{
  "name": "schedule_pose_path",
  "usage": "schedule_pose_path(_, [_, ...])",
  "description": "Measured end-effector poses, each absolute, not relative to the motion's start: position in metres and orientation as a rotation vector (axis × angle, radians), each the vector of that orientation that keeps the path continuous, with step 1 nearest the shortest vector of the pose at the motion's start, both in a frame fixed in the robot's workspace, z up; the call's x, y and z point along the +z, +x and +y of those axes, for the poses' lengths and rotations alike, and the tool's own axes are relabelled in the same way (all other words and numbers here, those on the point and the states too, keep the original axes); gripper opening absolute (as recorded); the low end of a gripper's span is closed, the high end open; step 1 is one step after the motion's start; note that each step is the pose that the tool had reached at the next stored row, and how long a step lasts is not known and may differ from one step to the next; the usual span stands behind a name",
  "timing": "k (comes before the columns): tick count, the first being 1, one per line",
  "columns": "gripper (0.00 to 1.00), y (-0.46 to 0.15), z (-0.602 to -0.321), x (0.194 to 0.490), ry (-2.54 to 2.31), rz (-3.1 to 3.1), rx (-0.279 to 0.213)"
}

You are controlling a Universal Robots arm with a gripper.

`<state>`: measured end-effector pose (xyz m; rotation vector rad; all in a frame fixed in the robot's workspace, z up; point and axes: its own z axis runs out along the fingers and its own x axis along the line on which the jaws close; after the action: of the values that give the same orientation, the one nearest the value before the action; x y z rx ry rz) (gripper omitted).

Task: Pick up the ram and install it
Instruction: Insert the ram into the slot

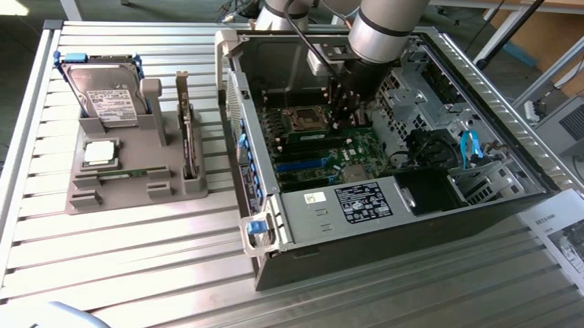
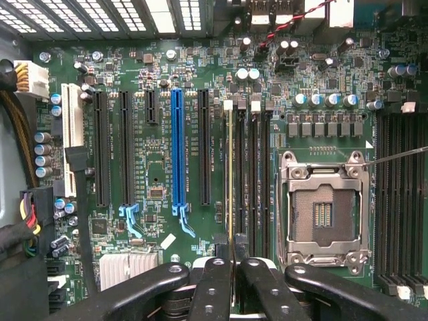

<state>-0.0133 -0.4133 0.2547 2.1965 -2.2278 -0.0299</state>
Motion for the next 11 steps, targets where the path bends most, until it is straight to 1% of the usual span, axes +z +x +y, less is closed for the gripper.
schedule_pose_path(11, [0.12,-0.0132,-0.4133,0.2505,2.196,-2.228,-0.03])
